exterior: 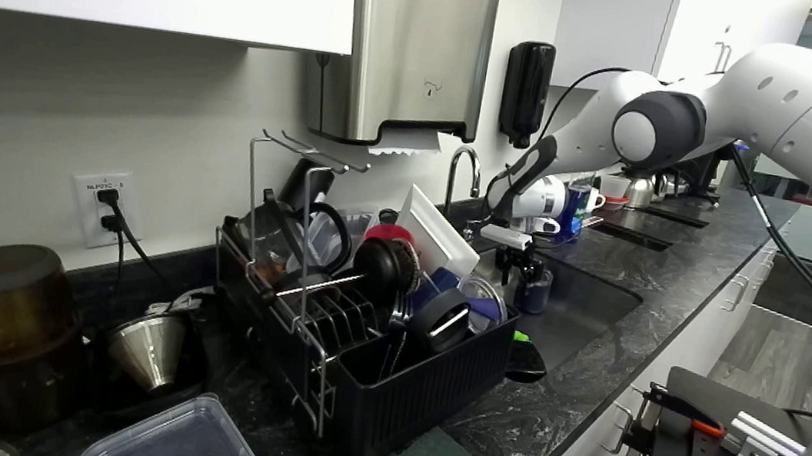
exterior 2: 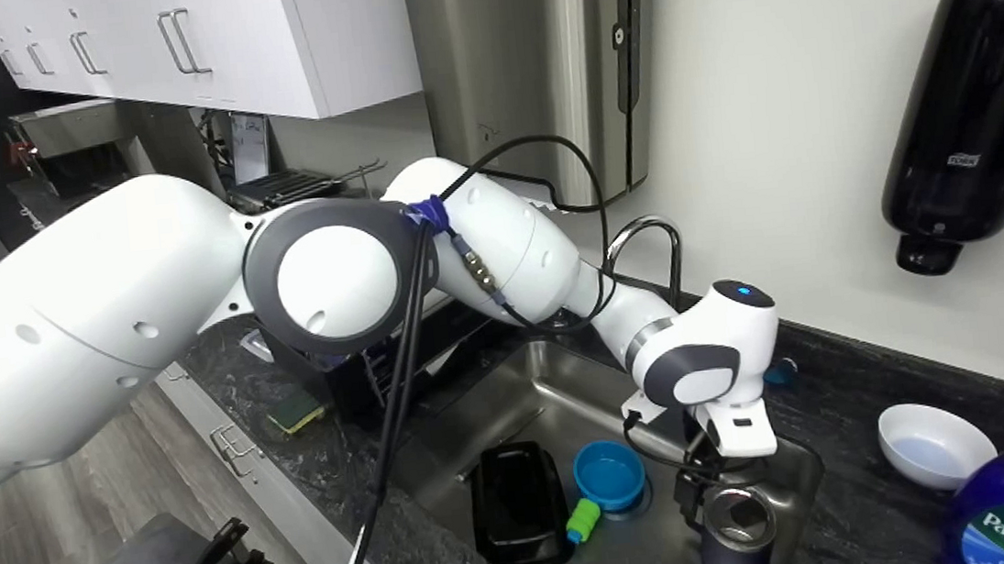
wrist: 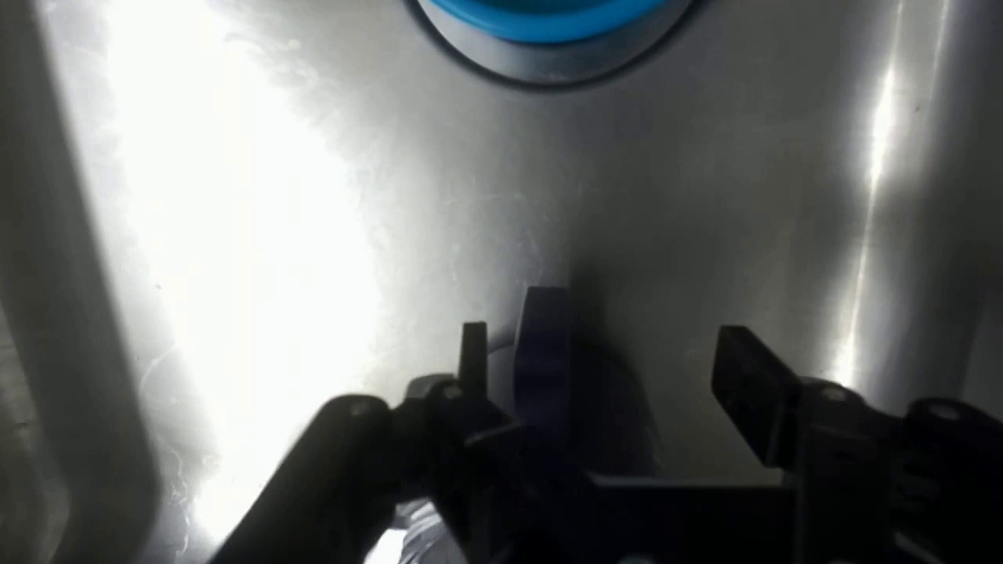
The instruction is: Move the thermo cup to the left then to the right and remove the lid
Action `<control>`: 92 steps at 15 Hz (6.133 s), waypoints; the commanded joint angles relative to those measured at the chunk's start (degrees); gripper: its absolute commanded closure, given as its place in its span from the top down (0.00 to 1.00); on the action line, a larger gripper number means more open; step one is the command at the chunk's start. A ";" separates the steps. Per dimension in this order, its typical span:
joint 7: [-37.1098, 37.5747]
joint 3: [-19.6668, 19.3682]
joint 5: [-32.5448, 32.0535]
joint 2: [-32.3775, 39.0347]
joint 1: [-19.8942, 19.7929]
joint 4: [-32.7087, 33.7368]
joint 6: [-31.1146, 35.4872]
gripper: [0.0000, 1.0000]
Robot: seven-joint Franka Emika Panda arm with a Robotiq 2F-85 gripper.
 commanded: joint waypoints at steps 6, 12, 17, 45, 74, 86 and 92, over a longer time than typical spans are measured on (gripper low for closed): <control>1.03 0.88 -1.44 0.59 -1.18 2.14 -1.01 0.10; 1.46 1.01 -1.04 -0.16 -0.92 0.95 -0.58 0.04; 0.80 0.88 2.49 -3.43 0.36 -4.44 1.08 0.04; 1.88 5.24 9.39 -18.28 2.30 -35.99 18.58 0.04; 3.73 6.62 13.67 -23.70 9.93 -46.92 26.11 0.04; 1.89 7.96 15.18 -27.04 8.62 -49.20 27.62 0.99; -0.77 8.61 15.88 -33.10 6.46 -52.97 27.06 1.00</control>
